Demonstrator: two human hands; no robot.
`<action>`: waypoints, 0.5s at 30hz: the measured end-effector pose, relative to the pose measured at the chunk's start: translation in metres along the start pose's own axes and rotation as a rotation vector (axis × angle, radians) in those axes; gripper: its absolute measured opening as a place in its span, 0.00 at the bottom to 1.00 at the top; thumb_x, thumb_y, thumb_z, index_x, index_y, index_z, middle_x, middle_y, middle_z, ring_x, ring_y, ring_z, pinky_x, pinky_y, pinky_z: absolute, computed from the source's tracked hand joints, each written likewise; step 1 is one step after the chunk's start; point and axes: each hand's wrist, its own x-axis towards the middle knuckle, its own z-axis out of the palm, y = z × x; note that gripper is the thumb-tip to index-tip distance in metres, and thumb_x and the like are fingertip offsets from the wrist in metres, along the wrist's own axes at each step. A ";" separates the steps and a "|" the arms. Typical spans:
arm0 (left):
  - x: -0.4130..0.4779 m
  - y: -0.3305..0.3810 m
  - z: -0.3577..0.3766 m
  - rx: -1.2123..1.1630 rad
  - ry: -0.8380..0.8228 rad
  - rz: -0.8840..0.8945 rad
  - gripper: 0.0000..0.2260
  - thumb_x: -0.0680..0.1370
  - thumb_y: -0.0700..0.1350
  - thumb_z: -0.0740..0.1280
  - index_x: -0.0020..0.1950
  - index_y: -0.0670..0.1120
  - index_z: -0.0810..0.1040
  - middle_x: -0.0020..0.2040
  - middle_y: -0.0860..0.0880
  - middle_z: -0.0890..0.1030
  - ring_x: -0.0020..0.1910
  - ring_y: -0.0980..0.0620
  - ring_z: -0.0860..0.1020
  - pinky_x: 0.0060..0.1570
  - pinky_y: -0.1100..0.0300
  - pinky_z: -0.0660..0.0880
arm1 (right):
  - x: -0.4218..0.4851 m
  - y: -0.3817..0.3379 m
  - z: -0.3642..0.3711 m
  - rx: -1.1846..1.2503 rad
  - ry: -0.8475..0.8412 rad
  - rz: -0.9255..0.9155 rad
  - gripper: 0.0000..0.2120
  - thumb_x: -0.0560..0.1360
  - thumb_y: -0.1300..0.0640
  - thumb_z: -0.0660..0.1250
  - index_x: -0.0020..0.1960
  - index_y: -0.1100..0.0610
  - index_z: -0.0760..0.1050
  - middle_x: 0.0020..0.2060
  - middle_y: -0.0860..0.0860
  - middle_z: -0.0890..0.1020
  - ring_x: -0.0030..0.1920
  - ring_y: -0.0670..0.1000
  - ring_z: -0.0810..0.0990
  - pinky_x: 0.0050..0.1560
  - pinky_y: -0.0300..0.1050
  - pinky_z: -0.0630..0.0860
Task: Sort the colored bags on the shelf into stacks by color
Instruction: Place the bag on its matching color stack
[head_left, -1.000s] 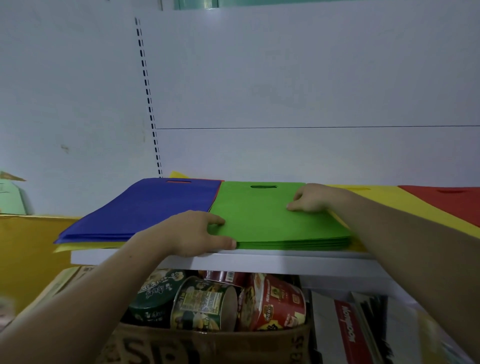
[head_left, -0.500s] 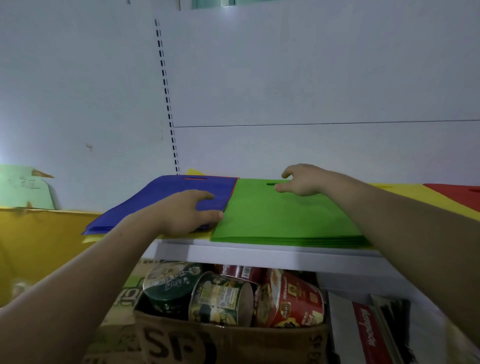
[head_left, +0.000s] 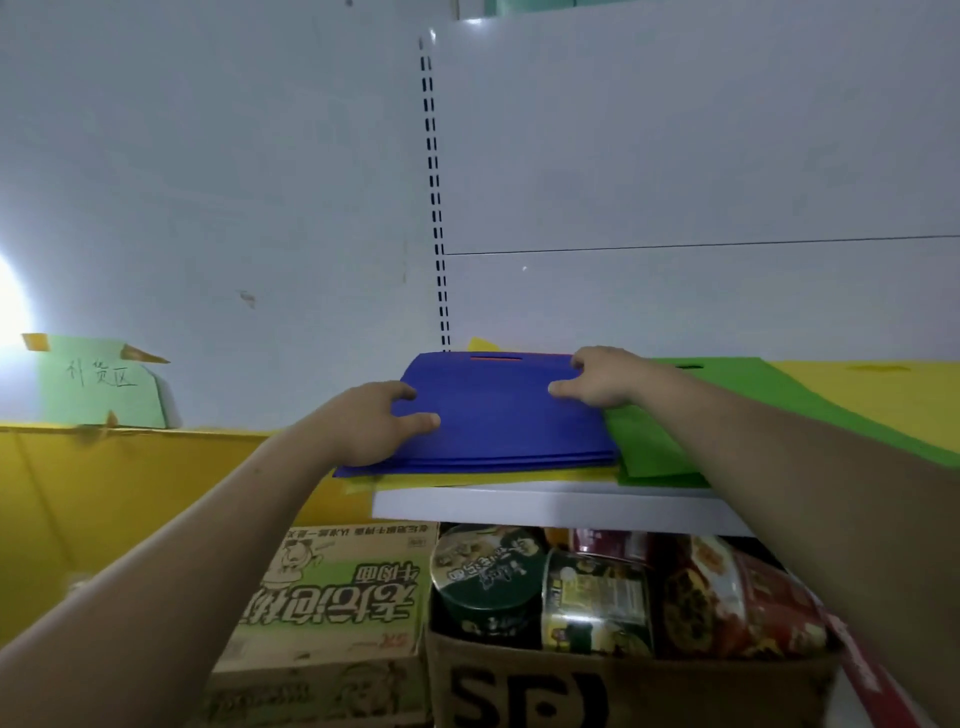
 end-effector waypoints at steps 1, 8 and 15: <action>0.003 -0.010 -0.002 -0.013 0.001 -0.016 0.28 0.77 0.61 0.60 0.73 0.50 0.64 0.73 0.48 0.66 0.68 0.46 0.68 0.64 0.53 0.66 | 0.003 -0.007 0.004 -0.003 -0.004 0.027 0.31 0.77 0.40 0.61 0.70 0.61 0.67 0.68 0.56 0.71 0.65 0.57 0.71 0.62 0.46 0.69; 0.018 -0.038 0.003 -0.118 -0.024 -0.009 0.26 0.79 0.59 0.56 0.73 0.47 0.64 0.68 0.47 0.72 0.60 0.46 0.74 0.58 0.54 0.71 | 0.009 -0.031 0.020 -0.047 -0.050 0.183 0.32 0.79 0.39 0.57 0.71 0.62 0.65 0.70 0.57 0.68 0.67 0.57 0.70 0.62 0.46 0.67; 0.018 -0.034 0.008 -0.089 -0.097 -0.011 0.27 0.80 0.58 0.57 0.74 0.44 0.62 0.72 0.46 0.67 0.68 0.46 0.68 0.65 0.57 0.63 | 0.013 -0.030 0.021 -0.216 -0.066 0.190 0.29 0.77 0.36 0.55 0.58 0.60 0.75 0.60 0.55 0.76 0.55 0.57 0.74 0.55 0.48 0.70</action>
